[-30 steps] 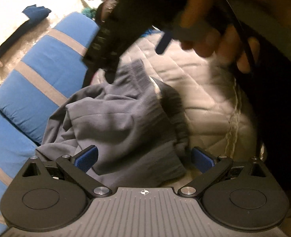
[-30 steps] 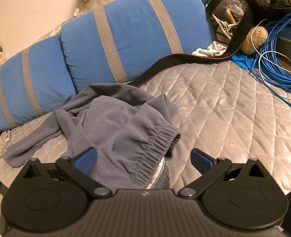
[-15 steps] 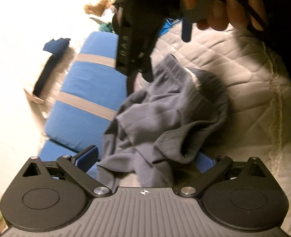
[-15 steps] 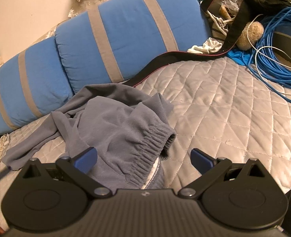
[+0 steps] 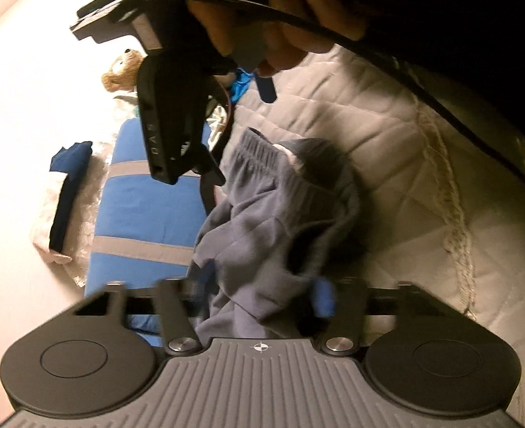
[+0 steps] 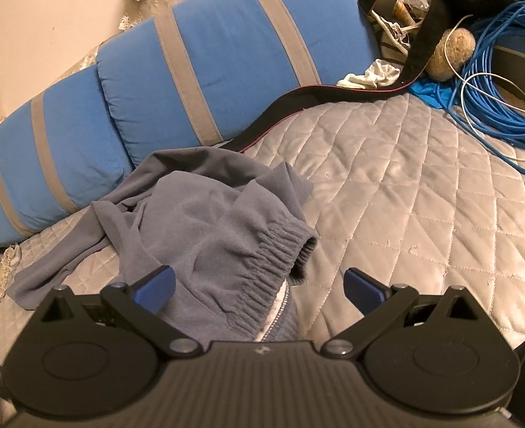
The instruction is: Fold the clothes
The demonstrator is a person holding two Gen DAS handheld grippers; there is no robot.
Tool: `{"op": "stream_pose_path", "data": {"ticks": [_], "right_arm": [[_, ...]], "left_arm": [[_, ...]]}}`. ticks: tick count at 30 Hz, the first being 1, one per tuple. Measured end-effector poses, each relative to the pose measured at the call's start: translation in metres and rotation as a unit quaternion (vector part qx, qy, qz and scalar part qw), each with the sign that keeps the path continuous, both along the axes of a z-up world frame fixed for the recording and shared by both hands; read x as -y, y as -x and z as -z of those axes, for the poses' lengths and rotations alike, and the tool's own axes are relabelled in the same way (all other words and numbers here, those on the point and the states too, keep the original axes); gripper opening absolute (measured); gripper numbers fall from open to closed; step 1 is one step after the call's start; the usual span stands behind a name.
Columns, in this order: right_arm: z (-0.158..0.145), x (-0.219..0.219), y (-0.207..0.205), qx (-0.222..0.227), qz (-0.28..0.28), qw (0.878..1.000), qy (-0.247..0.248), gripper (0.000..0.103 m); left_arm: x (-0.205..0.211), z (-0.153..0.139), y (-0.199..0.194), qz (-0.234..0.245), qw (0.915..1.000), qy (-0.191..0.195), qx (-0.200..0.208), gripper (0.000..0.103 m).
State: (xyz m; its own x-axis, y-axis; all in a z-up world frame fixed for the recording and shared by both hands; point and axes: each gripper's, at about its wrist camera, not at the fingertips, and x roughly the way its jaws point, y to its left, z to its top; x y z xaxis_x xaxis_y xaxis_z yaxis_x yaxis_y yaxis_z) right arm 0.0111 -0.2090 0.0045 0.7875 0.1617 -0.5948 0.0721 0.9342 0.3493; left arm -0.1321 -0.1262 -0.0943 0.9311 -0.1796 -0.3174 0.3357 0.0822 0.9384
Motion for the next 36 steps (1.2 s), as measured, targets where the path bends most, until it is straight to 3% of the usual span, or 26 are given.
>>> {"op": "stream_pose_path", "data": {"ticks": [3, 8, 15, 19, 27, 36], "right_arm": [[0.001, 0.003, -0.002, 0.000, 0.002, 1.000, -0.006, 0.103], [0.004, 0.016, -0.006, -0.006, 0.019, 0.999, -0.047, 0.103], [0.018, 0.042, -0.011, -0.046, 0.040, 0.984, -0.167, 0.103], [0.023, 0.045, -0.011, -0.057, 0.044, 0.979, -0.188, 0.103], [0.034, 0.046, -0.012, -0.078, 0.038, 0.967, -0.240, 0.103], [0.042, 0.053, -0.018, -0.068, 0.053, 0.948, -0.307, 0.103]], "left_arm": [[-0.003, -0.001, 0.004, 0.016, 0.9998, -0.001, -0.009, 0.012], [-0.015, -0.007, 0.011, 0.012, 0.9996, 0.001, -0.024, 0.009], [-0.055, -0.021, 0.025, -0.047, 0.9987, 0.007, -0.015, 0.008], [-0.076, -0.037, 0.029, -0.081, 0.9966, 0.010, -0.007, 0.008], [-0.094, -0.085, 0.024, -0.128, 0.9886, 0.078, 0.017, 0.008], [-0.095, -0.111, 0.014, -0.153, 0.9792, 0.131, 0.022, 0.008]]}}
